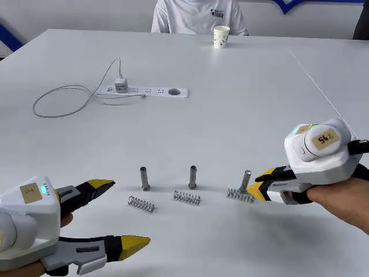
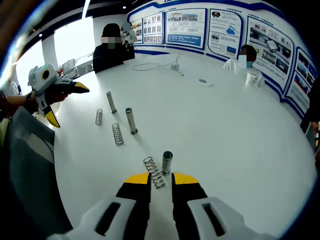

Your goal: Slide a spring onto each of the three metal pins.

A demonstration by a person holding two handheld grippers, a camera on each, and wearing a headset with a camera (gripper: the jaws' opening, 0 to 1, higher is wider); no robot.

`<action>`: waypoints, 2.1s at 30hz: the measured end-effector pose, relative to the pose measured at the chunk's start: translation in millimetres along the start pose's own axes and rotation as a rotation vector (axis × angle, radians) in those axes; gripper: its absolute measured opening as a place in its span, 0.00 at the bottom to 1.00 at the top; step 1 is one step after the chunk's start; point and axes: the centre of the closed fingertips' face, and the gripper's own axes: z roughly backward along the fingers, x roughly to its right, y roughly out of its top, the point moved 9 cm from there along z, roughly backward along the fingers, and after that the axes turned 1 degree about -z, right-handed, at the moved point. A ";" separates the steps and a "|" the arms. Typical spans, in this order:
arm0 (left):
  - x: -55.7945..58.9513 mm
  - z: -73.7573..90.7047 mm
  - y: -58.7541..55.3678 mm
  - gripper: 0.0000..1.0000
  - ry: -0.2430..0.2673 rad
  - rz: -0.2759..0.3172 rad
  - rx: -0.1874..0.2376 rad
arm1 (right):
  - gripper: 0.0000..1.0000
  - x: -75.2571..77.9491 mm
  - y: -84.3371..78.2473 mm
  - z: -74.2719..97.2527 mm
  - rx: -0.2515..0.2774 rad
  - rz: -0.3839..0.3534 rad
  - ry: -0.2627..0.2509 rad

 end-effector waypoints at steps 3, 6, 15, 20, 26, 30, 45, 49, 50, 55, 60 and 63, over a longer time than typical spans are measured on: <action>0.5 -0.1 -0.3 0.76 0.000 0.001 -0.002 | 0.17 0.2 -3.1 -3.6 -0.013 0.026 0.026; 1.5 -0.4 -0.1 0.76 -0.001 0.001 -0.004 | 0.17 -0.3 -5.0 -7.3 -0.030 0.049 0.049; 3.0 -1.3 -1.7 0.75 -0.006 0.003 -0.008 | 0.15 0.5 -7.8 -17.5 -0.087 0.128 0.084; 2.3 -1.1 -2.4 0.75 -0.003 0.007 -0.007 | 0.14 1.5 -9.4 -20.6 -0.117 0.149 0.103; 3.5 -2.3 -3.1 0.75 -0.008 0.011 -0.005 | 0.13 0.9 -10.3 -23.7 -0.141 0.175 0.114; 5.1 -3.7 -3.4 0.75 -0.015 0.010 -0.006 | 0.12 0.1 -10.2 -23.1 -0.144 0.177 0.122; 10.5 -21.1 2.0 0.72 -0.091 -0.029 -0.012 | 0.11 -16.1 -4.9 -10.3 -0.143 0.227 0.149; 13.9 -27.0 4.8 0.70 -0.122 -0.045 -0.012 | 0.11 -23.8 1.0 -4.3 -0.135 0.251 0.162; 14.6 -28.3 5.1 0.69 -0.129 -0.048 -0.013 | 0.11 -25.9 2.4 -3.3 -0.132 0.259 0.165; 18.8 -36.4 7.3 0.65 -0.169 -0.068 -0.015 | 0.11 -39.0 11.6 2.5 -0.121 0.295 0.195; 22.2 -45.7 12.6 0.62 -0.199 -0.085 -0.010 | 0.11 -49.9 20.3 5.1 -0.112 0.332 0.220; 23.5 -51.0 18.3 0.59 -0.224 -0.097 -0.001 | 0.11 -57.1 24.9 6.4 -0.109 0.359 0.236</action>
